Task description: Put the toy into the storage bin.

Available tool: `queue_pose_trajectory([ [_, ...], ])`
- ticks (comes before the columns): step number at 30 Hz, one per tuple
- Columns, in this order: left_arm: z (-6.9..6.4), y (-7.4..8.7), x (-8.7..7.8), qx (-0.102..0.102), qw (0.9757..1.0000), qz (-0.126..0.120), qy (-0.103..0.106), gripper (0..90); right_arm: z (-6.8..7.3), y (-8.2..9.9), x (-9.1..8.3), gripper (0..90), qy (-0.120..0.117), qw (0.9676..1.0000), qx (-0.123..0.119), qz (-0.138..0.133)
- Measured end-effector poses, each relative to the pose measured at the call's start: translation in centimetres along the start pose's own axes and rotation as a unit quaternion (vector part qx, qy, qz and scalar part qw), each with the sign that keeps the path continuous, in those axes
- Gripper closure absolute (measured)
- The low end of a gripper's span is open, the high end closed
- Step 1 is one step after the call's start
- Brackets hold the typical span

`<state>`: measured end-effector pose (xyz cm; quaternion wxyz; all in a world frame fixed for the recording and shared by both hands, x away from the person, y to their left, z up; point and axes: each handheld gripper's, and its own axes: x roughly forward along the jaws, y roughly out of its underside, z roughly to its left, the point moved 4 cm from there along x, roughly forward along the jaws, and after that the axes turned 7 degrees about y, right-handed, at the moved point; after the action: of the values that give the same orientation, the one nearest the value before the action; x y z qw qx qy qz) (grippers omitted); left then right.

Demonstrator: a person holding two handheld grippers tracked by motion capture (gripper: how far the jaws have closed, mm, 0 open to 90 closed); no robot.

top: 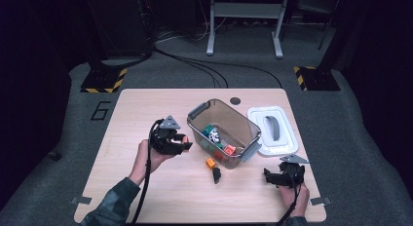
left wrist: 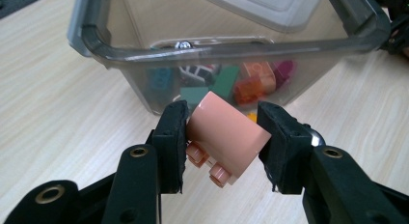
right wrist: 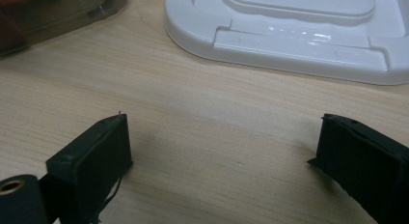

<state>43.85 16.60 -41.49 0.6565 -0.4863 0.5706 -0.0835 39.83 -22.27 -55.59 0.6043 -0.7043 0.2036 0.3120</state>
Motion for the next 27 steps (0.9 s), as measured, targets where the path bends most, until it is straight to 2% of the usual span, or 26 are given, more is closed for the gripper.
queue_pose_trajectory([
  [7, 0.7, -1.9, -0.8, -0.002, 1.0000, -0.005, -0.004, 55.6, 0.0, 0.0, 0.0, 4.3, -0.001, 1.0000, 0.003, 0.000],
  [9, 1.0, -3.0, -1.3, 0.002, 0.9999, -0.008, -0.009, 55.7, 0.0, 0.0, 0.0, 4.3, 0.001, 0.9999, 0.011, -0.002],
  [16, 1.8, -4.9, -1.8, 0.003, 0.9997, -0.013, -0.020, 55.7, 0.0, 0.0, 0.0, 4.3, 0.001, 0.9999, 0.011, -0.002],
  [17, 1.9, -5.2, -1.7, 0.002, 0.9996, -0.017, -0.021, 55.7, -0.1, 0.0, 0.0, 4.3, -0.001, 1.0000, 0.002, 0.000],
  [20, 2.0, -5.9, -1.7, 0.003, 0.9996, -0.018, -0.022, 55.7, 0.0, 0.0, 0.0, 4.3, 0.001, 0.9999, 0.011, -0.002],
  [24, 2.3, -6.8, -1.4, 0.009, 0.9995, -0.018, -0.026, 55.6, 0.0, 0.0, 0.0, 4.3, 0.001, 0.9999, 0.011, -0.002],
  [25, 2.3, -7.1, -1.3, 0.010, 0.9994, -0.018, -0.028, 55.7, 0.0, 0.0, 0.0, 4.3, -0.001, 1.0000, 0.002, 0.000],
  [27, 2.4, -7.5, -1.0, 0.012, 0.9994, -0.016, -0.029, 55.6, 0.0, 0.0, 0.0, 4.3, 0.001, 0.9999, 0.011, -0.002],
])
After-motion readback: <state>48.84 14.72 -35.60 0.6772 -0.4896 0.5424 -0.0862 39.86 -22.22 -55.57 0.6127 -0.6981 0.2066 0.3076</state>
